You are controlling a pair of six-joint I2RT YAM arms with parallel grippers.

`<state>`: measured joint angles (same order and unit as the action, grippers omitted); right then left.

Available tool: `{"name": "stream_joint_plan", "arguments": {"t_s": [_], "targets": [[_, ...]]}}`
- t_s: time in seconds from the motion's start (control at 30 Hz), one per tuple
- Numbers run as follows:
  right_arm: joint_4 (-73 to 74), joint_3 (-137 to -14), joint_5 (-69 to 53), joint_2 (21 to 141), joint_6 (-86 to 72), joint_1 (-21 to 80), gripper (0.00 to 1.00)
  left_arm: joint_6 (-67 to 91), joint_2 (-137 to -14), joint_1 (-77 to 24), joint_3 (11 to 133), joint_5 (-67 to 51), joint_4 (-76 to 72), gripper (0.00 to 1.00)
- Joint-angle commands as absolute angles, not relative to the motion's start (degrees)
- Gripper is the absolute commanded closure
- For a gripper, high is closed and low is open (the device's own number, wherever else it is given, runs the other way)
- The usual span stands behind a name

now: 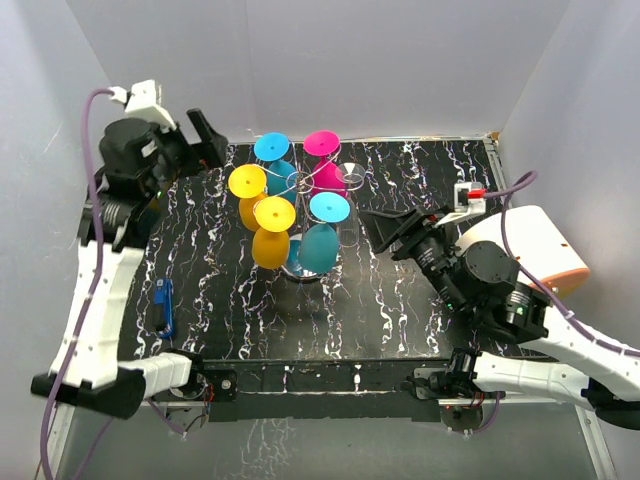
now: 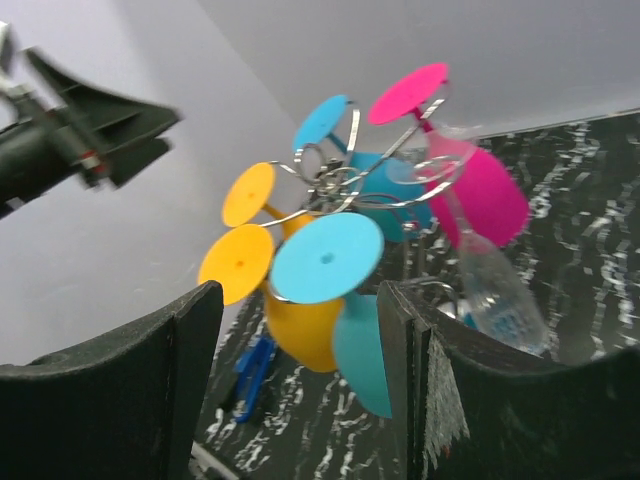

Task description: Place the wine glass upside down on the wine glass rack

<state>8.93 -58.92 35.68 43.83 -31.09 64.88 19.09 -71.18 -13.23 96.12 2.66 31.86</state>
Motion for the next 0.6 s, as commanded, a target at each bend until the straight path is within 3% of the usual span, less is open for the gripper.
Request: {"name": "stream_joint_plan", "arguments": {"t_s": [0.0,0.33,0.57], "targets": [[18.79,-63.09,44.84,40.26,-28.70,65.13,0.38,19.28,-62.82,-12.96,91.43,5.87,32.86,0.01],[30.28,-67.15,57.65,34.46,-26.24,65.13,0.40,19.57,-47.40,-12.92,80.83,8.55,27.04,0.01],[29.71,-69.74,62.56,30.95,-19.46,65.06,0.40,19.15,-40.39,-12.97,77.78,12.79,26.06,0.01]]}}
